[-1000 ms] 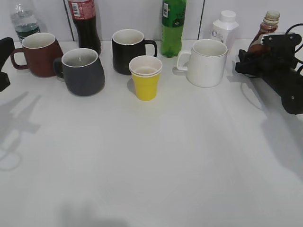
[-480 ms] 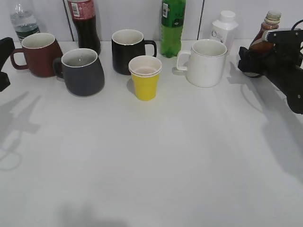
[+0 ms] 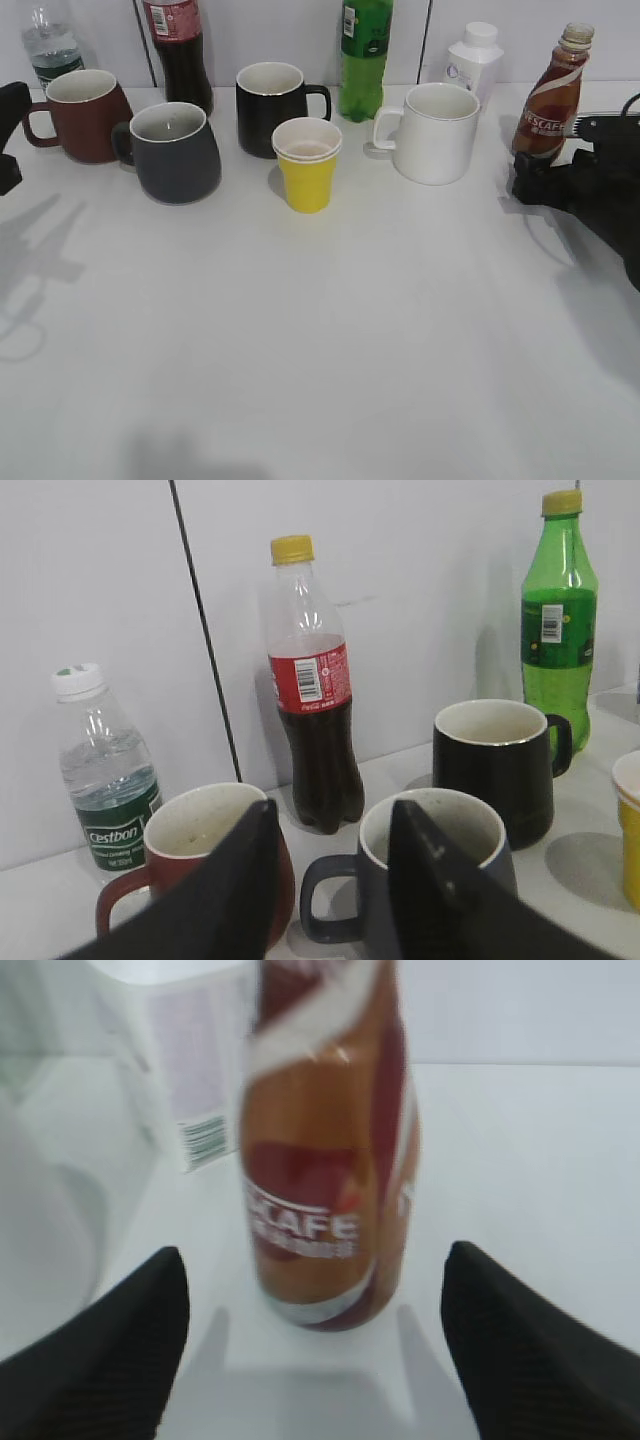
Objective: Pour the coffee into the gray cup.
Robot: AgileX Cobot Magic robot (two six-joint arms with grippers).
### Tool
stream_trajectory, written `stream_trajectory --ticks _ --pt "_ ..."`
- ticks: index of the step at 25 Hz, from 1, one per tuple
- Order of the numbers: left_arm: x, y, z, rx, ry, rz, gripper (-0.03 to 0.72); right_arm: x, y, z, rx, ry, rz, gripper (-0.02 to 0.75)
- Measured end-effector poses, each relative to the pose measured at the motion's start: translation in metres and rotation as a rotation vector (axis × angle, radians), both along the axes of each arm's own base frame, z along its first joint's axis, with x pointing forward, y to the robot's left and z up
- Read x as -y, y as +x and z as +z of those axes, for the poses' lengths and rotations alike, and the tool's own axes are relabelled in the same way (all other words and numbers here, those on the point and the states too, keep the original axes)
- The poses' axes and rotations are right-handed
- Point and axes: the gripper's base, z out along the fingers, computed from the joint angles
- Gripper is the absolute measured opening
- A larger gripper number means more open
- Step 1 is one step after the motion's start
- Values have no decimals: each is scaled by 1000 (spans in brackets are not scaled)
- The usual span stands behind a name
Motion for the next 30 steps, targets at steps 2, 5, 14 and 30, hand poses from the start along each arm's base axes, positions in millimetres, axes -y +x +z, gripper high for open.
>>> stream_trajectory --ticks 2,5,14,30 --pt "0 0 -1 -6 2 1 290 0 -10 6 -7 1 0 637" --pt "0 0 -1 -11 3 2 290 1 -17 30 14 2 0 622" --pt "-9 15 -9 -354 -18 124 293 0 -45 103 -271 -43 31 592" --pt "17 6 25 -1099 195 281 422 -6 -90 183 -989 35 90 559"
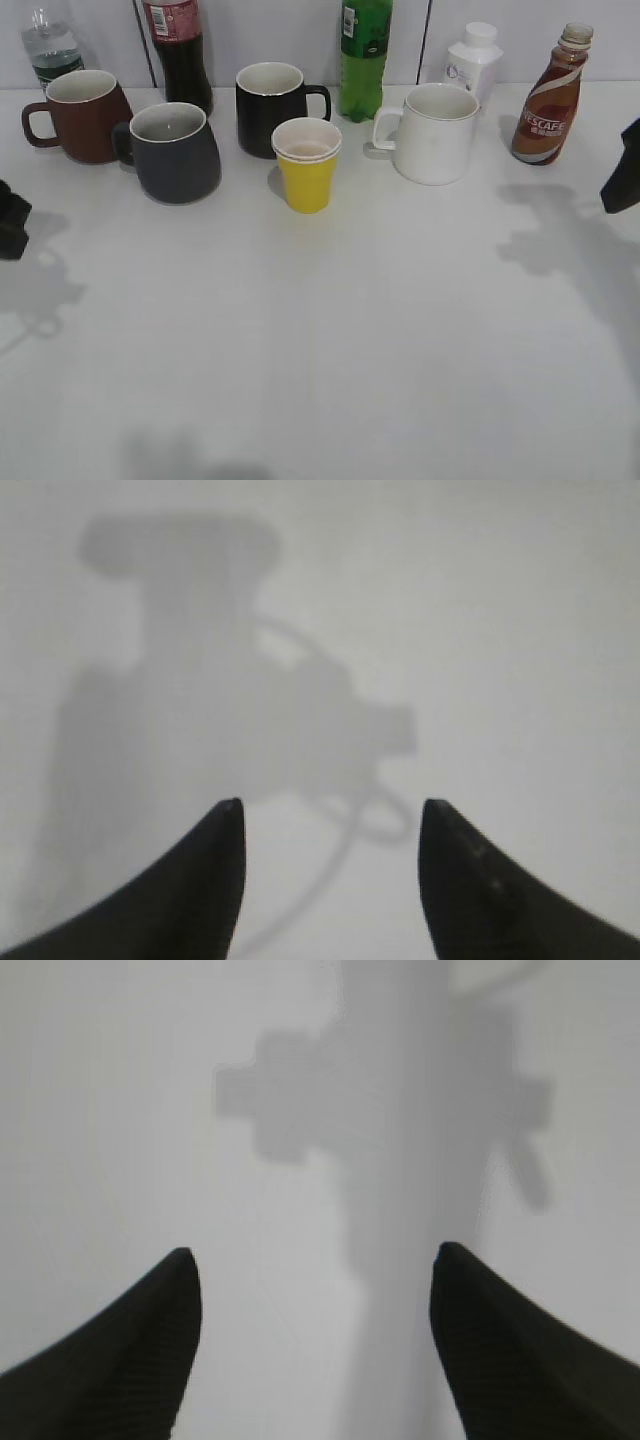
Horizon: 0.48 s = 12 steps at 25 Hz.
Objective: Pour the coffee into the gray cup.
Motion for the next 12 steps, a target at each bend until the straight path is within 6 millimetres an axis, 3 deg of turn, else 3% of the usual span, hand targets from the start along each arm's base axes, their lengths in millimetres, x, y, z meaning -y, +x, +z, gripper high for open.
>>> stream_trajectory --ticks 7,12 --pt "-1 -26 -2 -269 1 42 430 -4 -8 9 -46 41 27 558" --pt "-4 -45 14 -291 -23 49 399 -4 -22 23 -51 45 41 558"
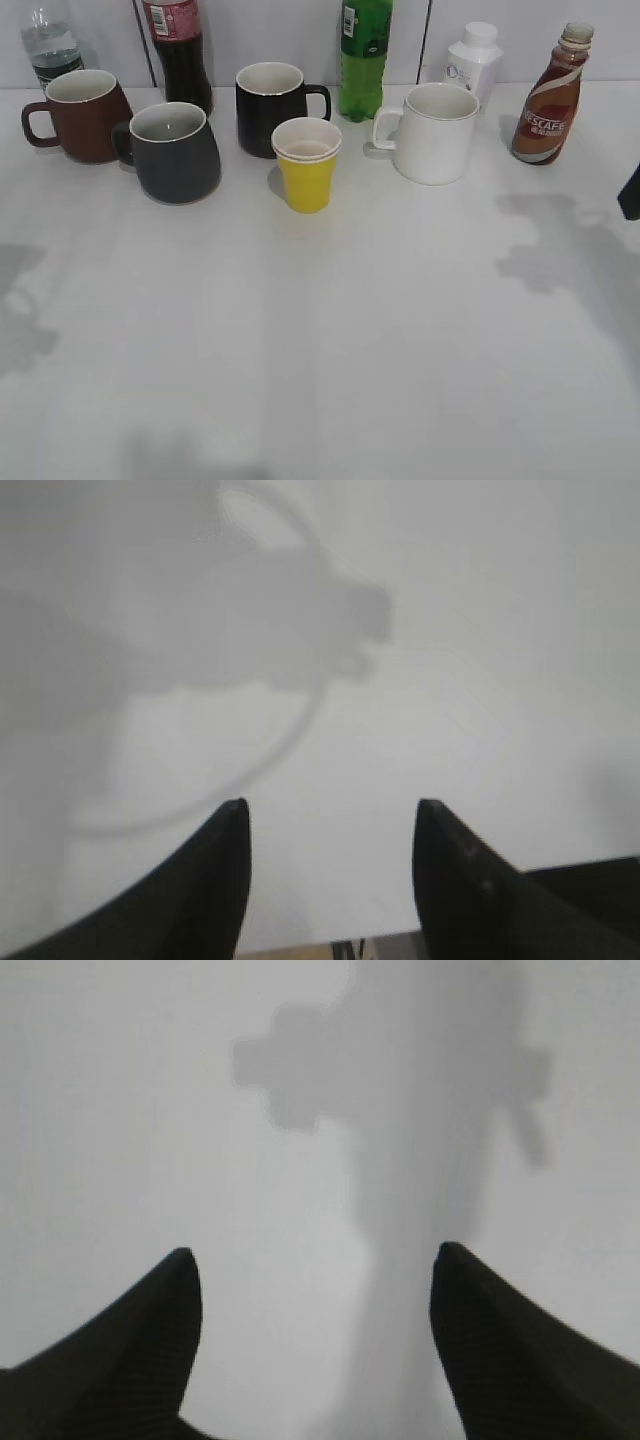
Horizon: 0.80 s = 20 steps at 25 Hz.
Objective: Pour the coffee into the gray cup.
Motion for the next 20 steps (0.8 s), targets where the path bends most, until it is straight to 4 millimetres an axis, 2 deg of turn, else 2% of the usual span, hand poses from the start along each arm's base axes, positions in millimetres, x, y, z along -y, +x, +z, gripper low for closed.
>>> stream_trajectory --ticks 7,9,12,16,20 --pt "-8 -40 36 126 -81 3 383 4 -40 34 25 -28 2 557" --pt "-12 -55 48 202 -107 -2 383 6 -54 46 61 -45 4 557" --pt "-22 -87 68 358 -147 -25 383 10 -76 65 150 -69 -1 557" --pt "-31 -115 80 485 -167 -60 389 13 -109 88 279 -70 -38 557" --pt "-39 -140 79 577 -176 -86 464 15 -150 102 410 -61 -51 573"
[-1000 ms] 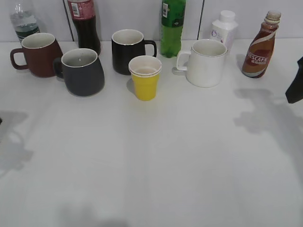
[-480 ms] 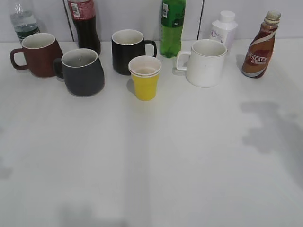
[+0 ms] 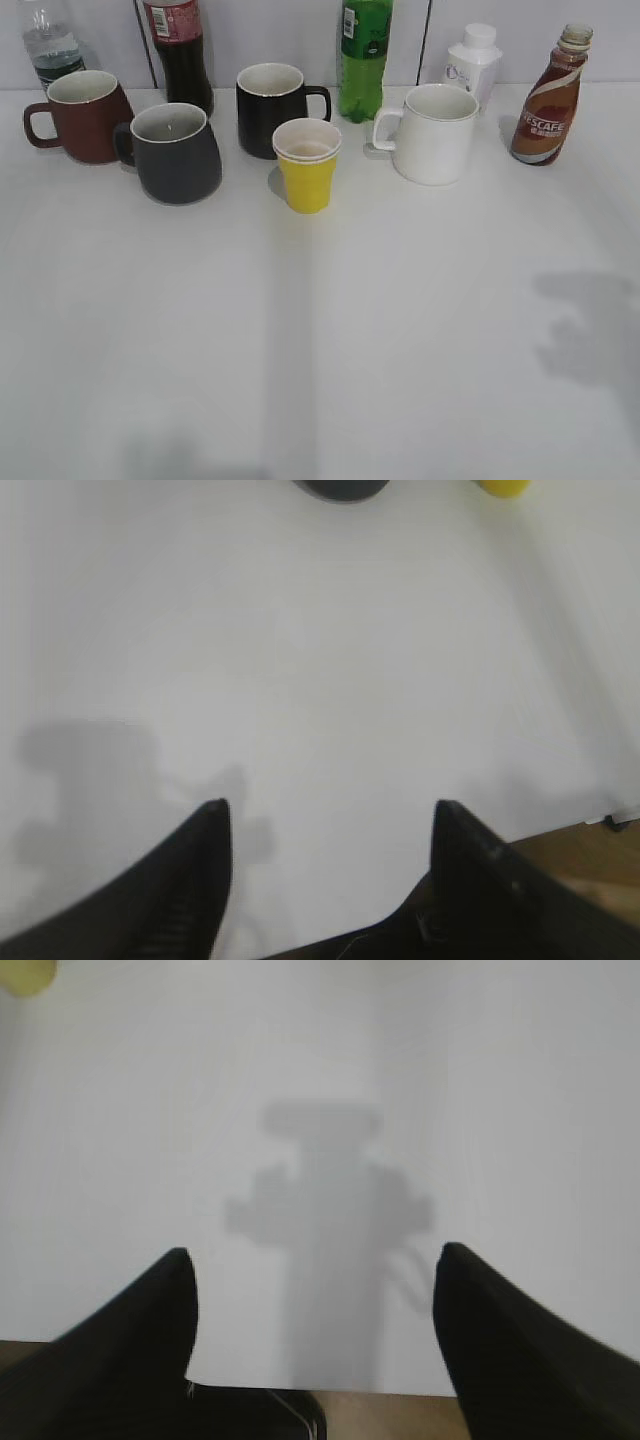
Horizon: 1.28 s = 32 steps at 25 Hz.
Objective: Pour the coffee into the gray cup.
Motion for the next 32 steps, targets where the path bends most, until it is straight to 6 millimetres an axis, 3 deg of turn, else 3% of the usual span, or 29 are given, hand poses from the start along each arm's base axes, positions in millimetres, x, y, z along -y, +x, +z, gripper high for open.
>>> stream_trajectory --ticks 4,8,12,20,32 --pt "-5 -15 -18 19 0 0 546 4 -38 -11 72 -22 -12 614" --pt "-9 -24 -40 12 17 4 562 9 -74 -35 134 -54 -31 623" --pt "-11 -27 -59 -9 39 4 564 13 -97 -65 164 -73 -55 622" --pt "-9 -18 -65 61 29 4 550 14 -101 -106 178 -67 -64 607" --pt "-8 -15 -67 82 23 2 547 10 -94 -111 225 -19 -55 591"
